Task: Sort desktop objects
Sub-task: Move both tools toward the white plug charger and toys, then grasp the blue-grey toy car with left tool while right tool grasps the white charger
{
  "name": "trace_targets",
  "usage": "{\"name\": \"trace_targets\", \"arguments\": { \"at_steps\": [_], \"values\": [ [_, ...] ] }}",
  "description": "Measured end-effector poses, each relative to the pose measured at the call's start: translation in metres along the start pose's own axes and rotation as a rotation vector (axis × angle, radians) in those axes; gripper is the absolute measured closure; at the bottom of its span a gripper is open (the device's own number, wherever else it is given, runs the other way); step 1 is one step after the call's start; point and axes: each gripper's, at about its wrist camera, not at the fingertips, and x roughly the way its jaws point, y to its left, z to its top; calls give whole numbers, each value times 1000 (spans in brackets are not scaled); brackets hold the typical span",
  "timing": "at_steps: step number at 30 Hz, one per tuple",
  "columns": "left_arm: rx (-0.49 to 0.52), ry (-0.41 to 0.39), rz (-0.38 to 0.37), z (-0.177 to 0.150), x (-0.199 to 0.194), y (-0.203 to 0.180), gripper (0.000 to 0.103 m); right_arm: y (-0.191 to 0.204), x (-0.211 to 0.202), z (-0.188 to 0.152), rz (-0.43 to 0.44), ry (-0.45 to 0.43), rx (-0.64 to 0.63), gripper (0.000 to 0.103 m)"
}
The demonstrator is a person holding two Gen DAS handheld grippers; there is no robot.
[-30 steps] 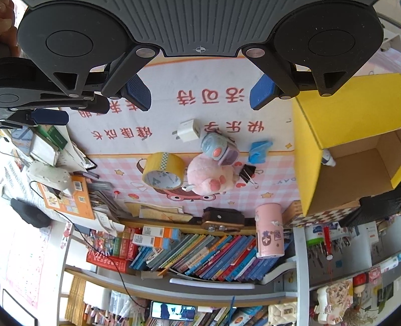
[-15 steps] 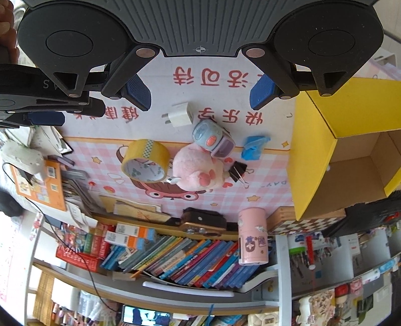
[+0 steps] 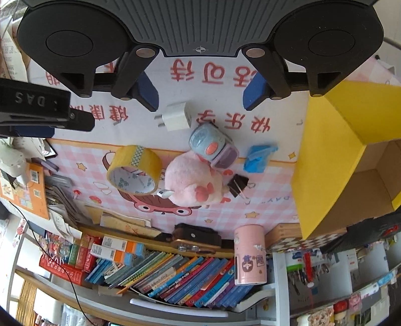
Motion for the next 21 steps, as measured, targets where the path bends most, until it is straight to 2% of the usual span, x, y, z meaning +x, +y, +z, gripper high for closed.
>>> {"name": "trace_targets", "arguments": {
  "at_steps": [7, 18, 19, 21],
  "values": [
    [-24, -37, 40, 22, 22, 5, 28, -4, 8, 5, 18, 15, 0, 36],
    [-52, 42, 45, 44, 75, 13, 29, 20, 28, 6, 129, 84, -106, 36],
    [-58, 53, 42, 44, 79, 14, 30, 22, 31, 6, 138, 89, -121, 36],
    [-74, 73, 31, 44, 86, 15, 42, 28, 36, 6, 157, 95, -152, 36]
  ]
}}
